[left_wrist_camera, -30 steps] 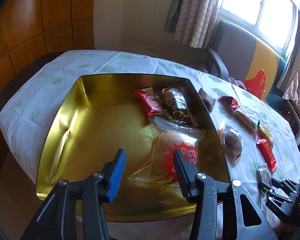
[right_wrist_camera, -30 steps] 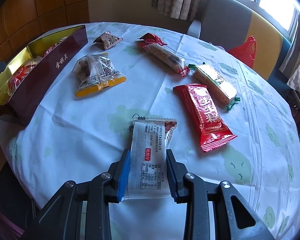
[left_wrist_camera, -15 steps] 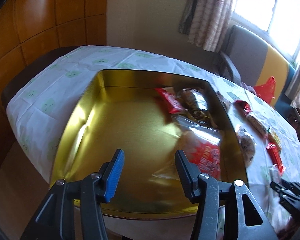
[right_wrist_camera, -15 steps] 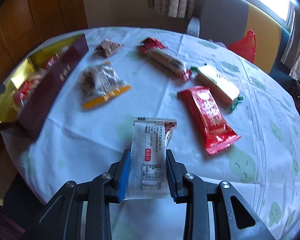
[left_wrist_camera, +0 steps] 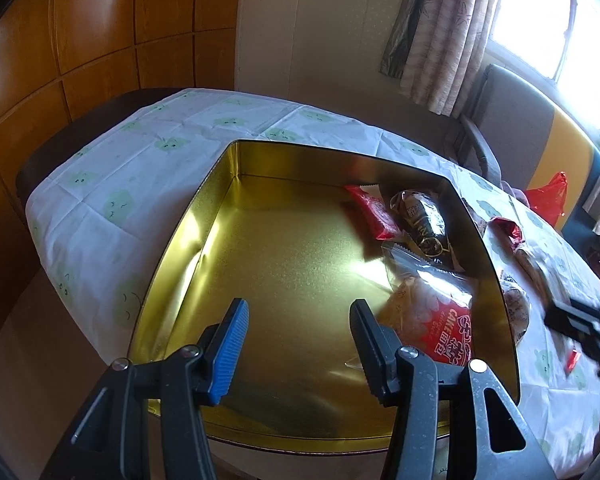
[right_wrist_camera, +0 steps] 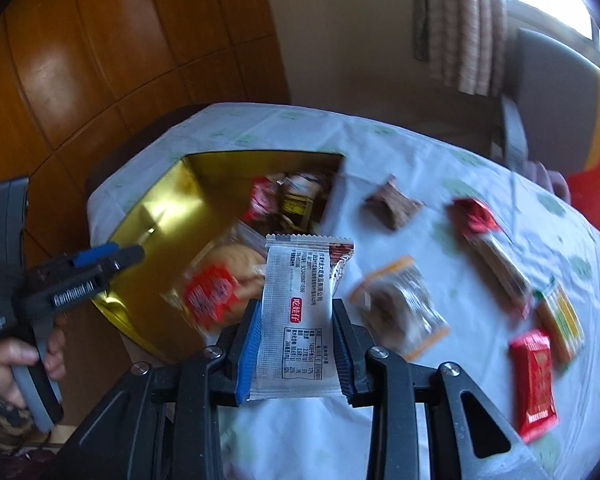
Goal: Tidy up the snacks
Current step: 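Carry the white wafer packet into the gold tin and release it with the right gripper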
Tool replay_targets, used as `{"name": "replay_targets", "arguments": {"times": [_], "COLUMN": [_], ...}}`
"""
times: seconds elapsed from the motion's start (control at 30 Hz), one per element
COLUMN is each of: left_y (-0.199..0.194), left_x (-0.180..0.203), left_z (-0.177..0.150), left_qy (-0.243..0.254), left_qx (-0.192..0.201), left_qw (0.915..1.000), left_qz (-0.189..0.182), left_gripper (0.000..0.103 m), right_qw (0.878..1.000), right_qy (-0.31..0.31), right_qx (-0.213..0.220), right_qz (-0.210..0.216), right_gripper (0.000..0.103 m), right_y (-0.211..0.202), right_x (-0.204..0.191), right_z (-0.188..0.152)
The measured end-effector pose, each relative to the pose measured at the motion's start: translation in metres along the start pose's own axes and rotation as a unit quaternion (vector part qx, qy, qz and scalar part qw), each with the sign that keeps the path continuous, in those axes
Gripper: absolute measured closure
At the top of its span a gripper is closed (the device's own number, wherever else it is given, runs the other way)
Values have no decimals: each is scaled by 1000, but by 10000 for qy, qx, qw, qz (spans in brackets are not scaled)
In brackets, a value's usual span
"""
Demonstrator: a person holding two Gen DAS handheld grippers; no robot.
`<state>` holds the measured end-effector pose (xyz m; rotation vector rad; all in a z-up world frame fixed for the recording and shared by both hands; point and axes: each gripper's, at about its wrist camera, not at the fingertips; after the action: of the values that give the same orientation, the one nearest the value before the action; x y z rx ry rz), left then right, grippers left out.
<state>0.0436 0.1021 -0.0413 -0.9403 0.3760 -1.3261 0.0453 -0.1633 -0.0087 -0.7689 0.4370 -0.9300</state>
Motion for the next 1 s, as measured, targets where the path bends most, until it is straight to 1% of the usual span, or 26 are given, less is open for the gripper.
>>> {"name": "replay_targets", "arguments": {"times": [0.2,0.3,0.37,0.43,0.5,0.77,0.87,1.0], "left_y": [1,3,4,5,5,0,-4,-9], "left_x": [0,0,-1,-1,0,6,11,16], "left_z": [0,0,0,-1,-1,-3,-4,-6], "left_qy": [13,-11,-17,-18,-9,80,153,259], "left_qx": [8,-30,-59,-82,-74,-20,24,65], "left_qw": [10000,10000,10000,10000,10000,9999,9998,9995], "left_qz": [-4,-15,-14,-32,-28,-80,-111,-161], "left_gripper": [49,49,49,49,49,49,49,49], "right_qw": [9995,9991,9992,9991,9992,9997,9996,9996], "right_qy": [-105,-67,3,101,146,221,277,278], "right_qx": [0,-5,-97,-184,-137,-33,21,77], "right_qz": [291,407,386,356,357,133,38,-32], "right_gripper": [69,67,67,66,64,64,64,64], "right_y": [38,62,78,87,87,66,52,42], "right_x": [-17,-20,-20,-19,-19,-15,-15,-16], "right_z": [45,61,67,67,64,39,27,19]}}
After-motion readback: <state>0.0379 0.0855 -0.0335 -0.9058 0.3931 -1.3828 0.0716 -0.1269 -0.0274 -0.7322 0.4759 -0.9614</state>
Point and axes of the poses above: each gripper's, at about its wrist camera, not at the fingertips, and y roughly the way its jaws point, x to its right, z to its top, and after that the axes turned 13 degrees about -y, right-handed
